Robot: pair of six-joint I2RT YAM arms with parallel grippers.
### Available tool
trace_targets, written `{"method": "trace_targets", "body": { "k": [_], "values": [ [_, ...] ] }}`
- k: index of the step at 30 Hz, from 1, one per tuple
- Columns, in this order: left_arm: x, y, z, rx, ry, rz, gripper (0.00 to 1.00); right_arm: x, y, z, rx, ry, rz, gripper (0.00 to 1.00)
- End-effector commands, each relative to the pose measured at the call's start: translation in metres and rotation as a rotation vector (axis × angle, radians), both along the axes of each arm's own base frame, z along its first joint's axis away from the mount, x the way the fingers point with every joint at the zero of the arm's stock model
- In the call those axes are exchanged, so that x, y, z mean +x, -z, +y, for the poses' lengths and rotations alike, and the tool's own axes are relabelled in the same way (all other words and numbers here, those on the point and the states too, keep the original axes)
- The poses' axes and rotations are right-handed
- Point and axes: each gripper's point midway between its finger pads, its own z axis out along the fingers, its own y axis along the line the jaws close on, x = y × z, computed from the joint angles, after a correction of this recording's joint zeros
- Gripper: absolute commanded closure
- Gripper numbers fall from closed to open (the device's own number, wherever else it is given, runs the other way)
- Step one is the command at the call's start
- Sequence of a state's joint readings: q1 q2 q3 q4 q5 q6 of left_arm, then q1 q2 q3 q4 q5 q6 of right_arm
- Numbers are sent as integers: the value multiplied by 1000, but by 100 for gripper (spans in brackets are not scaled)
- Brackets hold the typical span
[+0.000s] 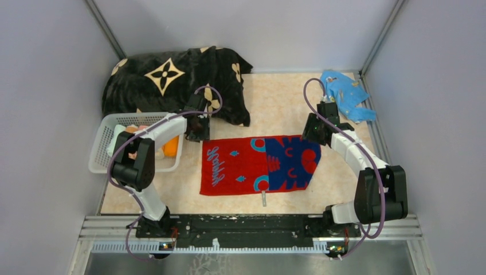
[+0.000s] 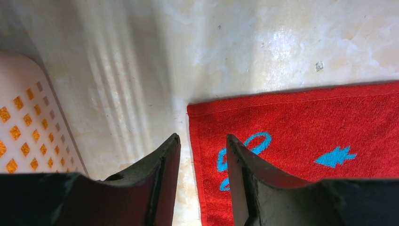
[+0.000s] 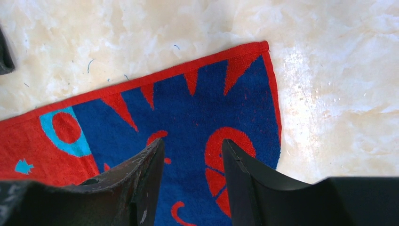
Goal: Roll the towels
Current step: Flatten out the towel at the center of the board.
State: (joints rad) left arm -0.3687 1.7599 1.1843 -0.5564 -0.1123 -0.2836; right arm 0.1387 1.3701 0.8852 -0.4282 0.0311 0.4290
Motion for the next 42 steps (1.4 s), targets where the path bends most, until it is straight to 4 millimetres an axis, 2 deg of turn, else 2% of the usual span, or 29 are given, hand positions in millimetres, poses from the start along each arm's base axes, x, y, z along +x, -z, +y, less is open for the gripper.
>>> {"method": "trace_targets", "body": {
  "k": [1, 9, 14, 18, 21, 24, 28, 35, 42],
  "values": [
    [-1, 8, 0, 13, 4, 14, 53, 17, -20, -1, -6, 4, -75, 51],
    [2, 34, 3, 62, 11, 75, 58, 16, -18, -2, -9, 4, -68, 51],
    [-13, 51, 9, 101, 21, 154, 64, 17, -20, -3, -15, 9, -73, 51],
    [-26, 62, 8, 145, 38, 194, 64, 19, -20, -3, -14, 14, -75, 51],
    [-29, 69, 8, 154, 40, 213, 65, 22, -19, -2, -7, 14, -75, 51],
    [-28, 75, 9, 166, 42, 223, 67, 27, -18, -10, -49, 36, -75, 50],
    [-28, 80, 10, 170, 45, 232, 72, 39, -9, -26, -137, 65, -38, 49],
    [-27, 81, 11, 178, 48, 229, 84, 63, 23, -54, -118, 81, 88, 53],
    [-25, 82, 9, 175, 55, 227, 93, 71, 38, -59, -143, 19, 142, 59]
  ]
}}
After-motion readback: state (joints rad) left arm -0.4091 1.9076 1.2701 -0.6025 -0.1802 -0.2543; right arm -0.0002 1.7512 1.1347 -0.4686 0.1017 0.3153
